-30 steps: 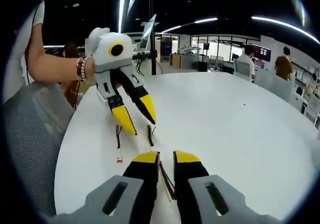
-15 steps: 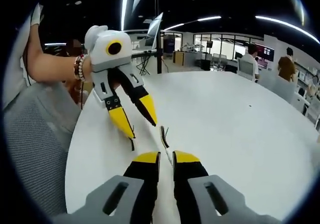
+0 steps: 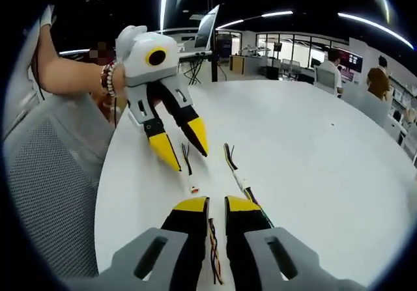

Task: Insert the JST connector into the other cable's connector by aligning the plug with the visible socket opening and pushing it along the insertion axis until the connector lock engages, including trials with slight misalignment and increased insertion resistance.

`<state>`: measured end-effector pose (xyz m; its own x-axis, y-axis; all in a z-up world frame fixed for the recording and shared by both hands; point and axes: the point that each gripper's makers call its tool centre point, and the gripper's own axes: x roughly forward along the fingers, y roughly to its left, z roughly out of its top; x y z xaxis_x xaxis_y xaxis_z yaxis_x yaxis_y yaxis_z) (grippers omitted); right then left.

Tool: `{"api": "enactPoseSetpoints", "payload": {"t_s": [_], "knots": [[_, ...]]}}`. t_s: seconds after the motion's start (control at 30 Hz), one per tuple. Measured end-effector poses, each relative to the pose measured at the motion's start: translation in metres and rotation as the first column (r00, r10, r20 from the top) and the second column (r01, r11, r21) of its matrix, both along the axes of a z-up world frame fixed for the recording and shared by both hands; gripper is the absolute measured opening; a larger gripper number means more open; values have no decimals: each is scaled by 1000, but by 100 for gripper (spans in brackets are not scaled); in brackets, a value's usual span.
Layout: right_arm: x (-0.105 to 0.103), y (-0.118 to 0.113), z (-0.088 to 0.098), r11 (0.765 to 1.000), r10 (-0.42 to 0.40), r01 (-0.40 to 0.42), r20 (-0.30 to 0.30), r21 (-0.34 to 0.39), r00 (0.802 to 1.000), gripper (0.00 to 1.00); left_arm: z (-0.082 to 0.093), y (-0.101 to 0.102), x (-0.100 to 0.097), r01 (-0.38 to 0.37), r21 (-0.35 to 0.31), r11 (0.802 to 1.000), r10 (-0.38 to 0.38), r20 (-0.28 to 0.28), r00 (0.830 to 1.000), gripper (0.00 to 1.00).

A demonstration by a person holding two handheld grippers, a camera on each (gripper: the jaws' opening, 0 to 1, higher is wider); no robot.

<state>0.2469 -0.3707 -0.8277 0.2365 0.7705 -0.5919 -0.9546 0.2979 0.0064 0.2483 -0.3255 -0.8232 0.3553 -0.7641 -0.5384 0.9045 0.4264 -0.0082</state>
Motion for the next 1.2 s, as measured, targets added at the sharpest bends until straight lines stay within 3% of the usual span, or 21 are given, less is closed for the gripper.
{"api": "enactPoseSetpoints", "payload": {"t_s": [0.43, 0.57, 1.2], "knots": [[-12, -6, -23, 998, 33, -36, -64, -52, 997, 8, -17, -2, -3, 11, 24, 1000, -11, -31, 999, 15], [-12, -6, -24, 998, 32, -36, -71, -48, 997, 8, -18, -3, -4, 35, 42, 998, -35, -14, 999, 6], [-11, -4, -24, 998, 51, -53, -38, -45, 998, 1, -24, -2, -6, 58, 62, 996, -57, -21, 998, 5]]}}
